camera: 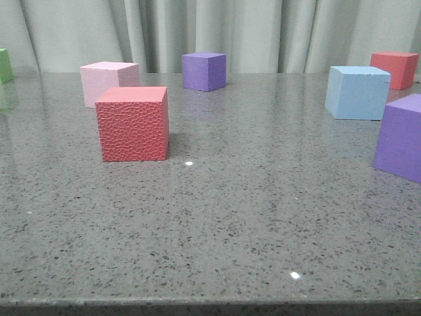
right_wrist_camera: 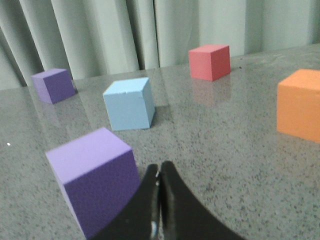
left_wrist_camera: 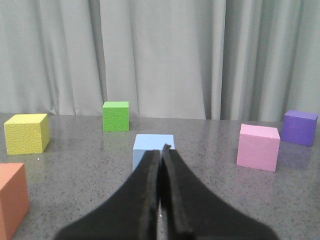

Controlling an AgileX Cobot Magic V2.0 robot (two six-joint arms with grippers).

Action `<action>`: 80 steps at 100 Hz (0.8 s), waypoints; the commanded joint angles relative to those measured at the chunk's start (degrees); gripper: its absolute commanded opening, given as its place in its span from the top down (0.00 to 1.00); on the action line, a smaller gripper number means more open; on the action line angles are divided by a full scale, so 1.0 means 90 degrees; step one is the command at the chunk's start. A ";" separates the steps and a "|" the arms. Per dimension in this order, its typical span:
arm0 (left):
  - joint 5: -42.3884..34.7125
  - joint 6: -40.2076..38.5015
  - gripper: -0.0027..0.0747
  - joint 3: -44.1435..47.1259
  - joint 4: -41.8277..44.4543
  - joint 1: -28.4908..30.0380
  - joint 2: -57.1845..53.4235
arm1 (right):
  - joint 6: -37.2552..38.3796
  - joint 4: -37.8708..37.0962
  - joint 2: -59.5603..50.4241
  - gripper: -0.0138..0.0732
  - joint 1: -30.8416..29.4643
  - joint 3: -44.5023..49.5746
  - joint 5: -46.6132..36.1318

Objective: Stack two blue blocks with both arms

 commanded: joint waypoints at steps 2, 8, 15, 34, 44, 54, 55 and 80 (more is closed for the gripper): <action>-0.0165 -0.0009 0.99 -0.0669 -0.0007 -0.0034 0.0385 | -0.0011 0.0041 0.0222 0.92 -0.0008 -0.0618 -0.0038; 0.0087 -0.0009 0.99 -0.1008 -0.0007 -0.0034 0.0615 | -0.0011 0.0041 0.0450 0.92 -0.0008 -0.0976 0.0327; 0.0527 -0.0009 0.99 -0.1425 -0.0007 -0.0034 0.0938 | -0.0011 0.0041 0.0787 0.92 -0.0008 -0.1416 0.0682; 0.1322 -0.0009 0.99 -0.2412 -0.0035 -0.0046 0.1890 | -0.0011 0.0041 0.1841 0.92 -0.0008 -0.2697 0.1750; 0.1515 -0.0009 0.99 -0.2848 -0.0054 -0.0046 0.2396 | -0.0011 0.0057 0.2444 0.92 -0.0008 -0.3313 0.2376; 0.1542 -0.0009 0.99 -0.3183 -0.0054 -0.0046 0.2860 | -0.0017 0.0101 0.3096 0.92 -0.0008 -0.3792 0.2787; 0.1556 -0.0009 0.99 -0.3227 -0.0054 -0.0046 0.2892 | -0.0017 0.0100 0.3137 0.92 -0.0008 -0.3850 0.2810; 0.1596 -0.0009 0.77 -0.3639 -0.0070 -0.0046 0.3656 | -0.0017 0.0141 0.4148 0.75 -0.0008 -0.4440 0.3097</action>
